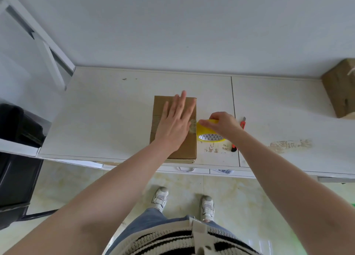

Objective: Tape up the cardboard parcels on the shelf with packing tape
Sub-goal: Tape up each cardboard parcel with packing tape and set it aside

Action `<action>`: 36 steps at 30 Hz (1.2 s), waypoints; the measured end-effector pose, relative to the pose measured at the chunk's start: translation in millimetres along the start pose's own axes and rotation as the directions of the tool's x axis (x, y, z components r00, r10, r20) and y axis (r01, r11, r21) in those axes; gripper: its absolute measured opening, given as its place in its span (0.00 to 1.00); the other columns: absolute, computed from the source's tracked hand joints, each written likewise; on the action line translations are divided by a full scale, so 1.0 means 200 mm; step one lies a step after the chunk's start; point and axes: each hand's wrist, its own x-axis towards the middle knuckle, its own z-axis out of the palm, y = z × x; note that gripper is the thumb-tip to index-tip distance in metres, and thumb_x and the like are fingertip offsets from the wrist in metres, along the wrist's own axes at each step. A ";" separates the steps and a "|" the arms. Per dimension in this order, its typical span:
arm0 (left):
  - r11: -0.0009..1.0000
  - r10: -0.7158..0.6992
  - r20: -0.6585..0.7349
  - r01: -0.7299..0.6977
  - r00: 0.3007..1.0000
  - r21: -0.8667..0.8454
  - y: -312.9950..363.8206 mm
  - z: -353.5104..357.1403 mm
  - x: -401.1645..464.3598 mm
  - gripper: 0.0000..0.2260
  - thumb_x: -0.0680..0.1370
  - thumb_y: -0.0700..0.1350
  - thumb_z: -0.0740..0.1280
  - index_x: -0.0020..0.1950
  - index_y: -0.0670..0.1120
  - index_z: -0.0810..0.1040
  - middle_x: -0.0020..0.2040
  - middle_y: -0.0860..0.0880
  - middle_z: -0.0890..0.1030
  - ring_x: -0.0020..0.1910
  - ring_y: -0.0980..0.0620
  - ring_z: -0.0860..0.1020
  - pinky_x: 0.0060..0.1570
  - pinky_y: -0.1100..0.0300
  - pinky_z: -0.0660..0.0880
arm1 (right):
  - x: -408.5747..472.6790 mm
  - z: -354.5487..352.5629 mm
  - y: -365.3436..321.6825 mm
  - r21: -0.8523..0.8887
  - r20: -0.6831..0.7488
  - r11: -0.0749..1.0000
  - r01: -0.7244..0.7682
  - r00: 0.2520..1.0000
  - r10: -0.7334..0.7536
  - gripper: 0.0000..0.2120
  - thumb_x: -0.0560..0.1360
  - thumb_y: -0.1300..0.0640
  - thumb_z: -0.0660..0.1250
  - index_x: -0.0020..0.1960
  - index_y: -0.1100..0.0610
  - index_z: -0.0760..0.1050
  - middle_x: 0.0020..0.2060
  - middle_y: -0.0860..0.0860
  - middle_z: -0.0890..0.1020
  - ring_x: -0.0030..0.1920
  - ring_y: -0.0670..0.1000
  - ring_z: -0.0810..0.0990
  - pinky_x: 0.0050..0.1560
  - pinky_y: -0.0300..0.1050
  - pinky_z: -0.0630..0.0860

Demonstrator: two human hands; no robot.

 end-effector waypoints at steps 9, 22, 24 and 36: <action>0.977 -0.212 0.033 0.212 0.977 -0.002 0.05 0.05 0.02 0.33 0.78 0.65 0.33 0.81 0.52 0.38 0.80 0.44 0.36 0.79 0.43 0.37 0.76 0.42 0.38 | -0.03 -0.02 0.00 -0.071 0.027 0.997 -0.039 0.999 0.041 0.26 0.72 0.30 0.63 0.40 0.54 0.76 0.35 0.50 0.78 0.35 0.48 0.75 0.33 0.42 0.67; 0.982 -0.189 0.083 0.190 0.978 -0.004 0.00 0.05 0.03 0.35 0.77 0.69 0.35 0.80 0.52 0.34 0.79 0.46 0.32 0.78 0.46 0.33 0.76 0.44 0.34 | 0.01 -0.08 0.04 -0.232 0.053 0.971 0.052 0.998 -0.041 0.27 0.72 0.28 0.61 0.41 0.53 0.76 0.37 0.49 0.79 0.42 0.52 0.78 0.41 0.46 0.72; 0.981 -0.186 0.114 0.191 0.976 -0.034 0.00 0.05 0.04 0.35 0.79 0.68 0.41 0.79 0.52 0.32 0.79 0.46 0.30 0.78 0.46 0.32 0.75 0.45 0.32 | 0.02 -0.07 0.07 -0.109 0.088 0.993 0.044 0.996 -0.035 0.30 0.71 0.29 0.64 0.49 0.57 0.80 0.45 0.53 0.82 0.48 0.54 0.80 0.50 0.52 0.77; 0.983 -0.177 0.124 0.182 0.976 -0.025 0.00 0.04 0.03 0.38 0.76 0.70 0.40 0.79 0.52 0.33 0.79 0.46 0.30 0.78 0.46 0.32 0.75 0.44 0.32 | 0.04 -0.04 0.09 -0.099 0.053 0.995 -0.019 0.998 0.024 0.25 0.67 0.28 0.67 0.35 0.50 0.71 0.34 0.48 0.75 0.39 0.50 0.76 0.37 0.44 0.69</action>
